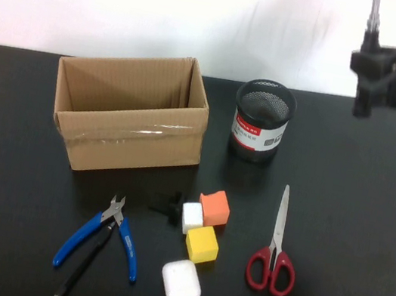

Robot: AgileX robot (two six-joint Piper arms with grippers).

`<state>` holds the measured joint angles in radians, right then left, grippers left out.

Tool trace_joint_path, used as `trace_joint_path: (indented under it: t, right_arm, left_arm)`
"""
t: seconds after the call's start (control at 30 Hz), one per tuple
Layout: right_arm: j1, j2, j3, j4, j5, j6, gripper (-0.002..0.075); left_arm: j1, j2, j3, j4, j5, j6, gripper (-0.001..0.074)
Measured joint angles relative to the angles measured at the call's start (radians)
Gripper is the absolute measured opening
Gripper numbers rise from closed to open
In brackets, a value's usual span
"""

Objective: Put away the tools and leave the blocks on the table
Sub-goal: Place the picked object into the round holder

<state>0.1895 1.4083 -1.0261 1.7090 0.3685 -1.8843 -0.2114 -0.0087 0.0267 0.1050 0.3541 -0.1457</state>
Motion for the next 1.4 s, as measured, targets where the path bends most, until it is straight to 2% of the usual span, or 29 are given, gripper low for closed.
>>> trace_joint_path:
  t: [0.1, 0.2, 0.33, 0.47, 0.53, 0.63, 0.8, 0.87, 0.93, 1.03, 1.2, 1.4]
  right_arm:
    - [0.019, -0.035, 0.027, -0.032, 0.003, -0.149, -0.0006]
    - [0.026, -0.052, 0.025, -0.007, -0.042, -0.156, -0.0006]
    - [0.024, -0.06, -0.02, 0.0, -0.177, -0.021, -0.0006]
    - [0.016, -0.06, -0.073, -0.063, -0.18, 0.1, -0.0006]
    - [0.026, -0.06, -0.096, -0.218, -0.156, 0.17, -0.0006]
    - [0.042, -0.06, -0.131, -0.6, -0.076, 0.432, -0.0006]
    - [0.044, 0.006, -0.304, -1.425, 0.278, 1.233, -0.0006]
    - [0.031, 0.059, -0.389, -1.674, 0.395, 1.602, -0.0006]
    - [0.017, 0.097, -0.44, -1.83, 0.455, 1.787, -0.0006]
    - [-0.011, 0.101, -0.441, -1.906, 0.391, 1.884, -0.0006]
    - [-0.059, 0.072, -0.441, -1.947, 0.146, 1.972, -0.0006]
    - [-0.014, 0.015, -0.407, -1.952, -0.087, 1.947, -0.0006]
  left_arm:
    - [0.0, 0.0, 0.0, 0.0, 0.0, 0.0, -0.0006]
    - [0.0, 0.0, 0.0, 0.0, 0.0, 0.0, -0.0006]
    - [0.0, 0.0, 0.0, 0.0, 0.0, 0.0, -0.0006]
    - [0.0, 0.0, 0.0, 0.0, 0.0, 0.0, -0.0006]
    - [0.0, 0.0, 0.0, 0.0, 0.0, 0.0, -0.0006]
    - [0.0, 0.0, 0.0, 0.0, 0.0, 0.0, -0.0006]
    - [0.0, 0.0, 0.0, 0.0, 0.0, 0.0, -0.0006]
    - [0.0, 0.0, 0.0, 0.0, 0.0, 0.0, -0.0006]
    - [0.0, 0.0, 0.0, 0.0, 0.0, 0.0, -0.0006]
    - [0.0, 0.0, 0.0, 0.0, 0.0, 0.0, -0.0006]
    - [0.0, 0.0, 0.0, 0.0, 0.0, 0.0, -0.0006]
    - [0.0, 0.0, 0.0, 0.0, 0.0, 0.0, -0.0006]
